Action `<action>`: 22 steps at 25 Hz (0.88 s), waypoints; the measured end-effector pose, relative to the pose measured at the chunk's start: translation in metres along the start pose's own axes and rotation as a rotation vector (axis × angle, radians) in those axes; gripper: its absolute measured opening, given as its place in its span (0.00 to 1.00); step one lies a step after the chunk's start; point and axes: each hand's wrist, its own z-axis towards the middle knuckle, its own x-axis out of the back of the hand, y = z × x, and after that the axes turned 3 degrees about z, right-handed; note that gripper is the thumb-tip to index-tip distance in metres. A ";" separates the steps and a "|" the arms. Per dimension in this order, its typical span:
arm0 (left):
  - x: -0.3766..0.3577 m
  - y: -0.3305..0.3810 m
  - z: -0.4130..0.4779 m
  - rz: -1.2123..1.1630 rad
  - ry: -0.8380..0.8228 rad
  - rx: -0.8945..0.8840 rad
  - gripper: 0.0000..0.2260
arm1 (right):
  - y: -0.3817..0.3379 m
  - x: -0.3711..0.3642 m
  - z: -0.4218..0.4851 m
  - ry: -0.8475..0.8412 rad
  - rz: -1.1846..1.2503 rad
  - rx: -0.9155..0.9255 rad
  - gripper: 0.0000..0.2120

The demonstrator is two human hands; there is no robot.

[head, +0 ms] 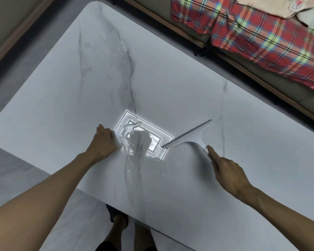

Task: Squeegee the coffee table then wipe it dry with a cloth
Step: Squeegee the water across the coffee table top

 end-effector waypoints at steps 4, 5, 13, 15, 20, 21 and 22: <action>-0.005 -0.020 -0.028 -0.080 -0.031 -0.037 0.06 | 0.013 0.010 -0.023 0.074 0.056 -0.038 0.23; -0.005 -0.025 -0.034 -0.108 -0.028 -0.038 0.04 | 0.009 0.012 -0.028 0.090 0.056 -0.031 0.23; 0.011 -0.084 -0.056 -0.212 0.029 0.127 0.12 | -0.122 -0.013 -0.017 -0.106 -0.125 0.688 0.21; 0.013 -0.103 -0.058 -0.231 0.062 0.196 0.13 | -0.180 -0.038 -0.001 -0.177 -0.251 0.882 0.21; 0.006 -0.134 -0.060 -0.269 0.098 0.230 0.07 | -0.265 -0.065 0.041 -0.196 -0.429 0.996 0.23; 0.004 -0.136 -0.059 -0.266 0.089 0.219 0.07 | -0.269 -0.064 0.047 -0.185 -0.438 0.975 0.24; 0.001 -0.136 -0.059 -0.261 0.075 0.208 0.08 | -0.269 -0.061 0.051 -0.172 -0.434 0.944 0.25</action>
